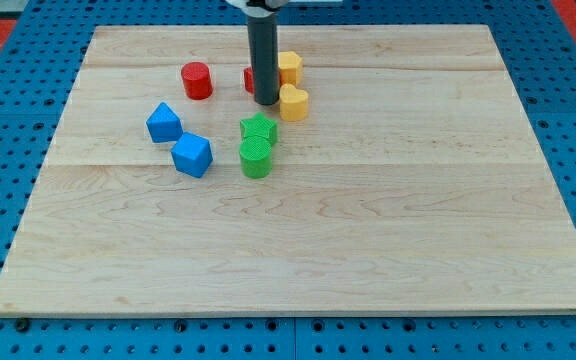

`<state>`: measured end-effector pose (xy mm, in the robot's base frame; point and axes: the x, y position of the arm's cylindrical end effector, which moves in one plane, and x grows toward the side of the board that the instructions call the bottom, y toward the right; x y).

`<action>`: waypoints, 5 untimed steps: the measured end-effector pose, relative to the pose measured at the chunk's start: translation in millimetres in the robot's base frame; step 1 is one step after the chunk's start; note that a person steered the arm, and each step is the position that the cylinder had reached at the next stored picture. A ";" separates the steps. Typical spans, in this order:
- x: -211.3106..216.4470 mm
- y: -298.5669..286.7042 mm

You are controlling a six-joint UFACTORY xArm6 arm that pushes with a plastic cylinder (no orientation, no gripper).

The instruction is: Push the red star into the yellow hexagon

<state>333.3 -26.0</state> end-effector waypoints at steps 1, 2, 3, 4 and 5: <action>-12.4 -23.6; -27.1 -77.6; -36.8 -68.8; -35.5 -6.9; -36.1 21.2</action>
<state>297.2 -4.8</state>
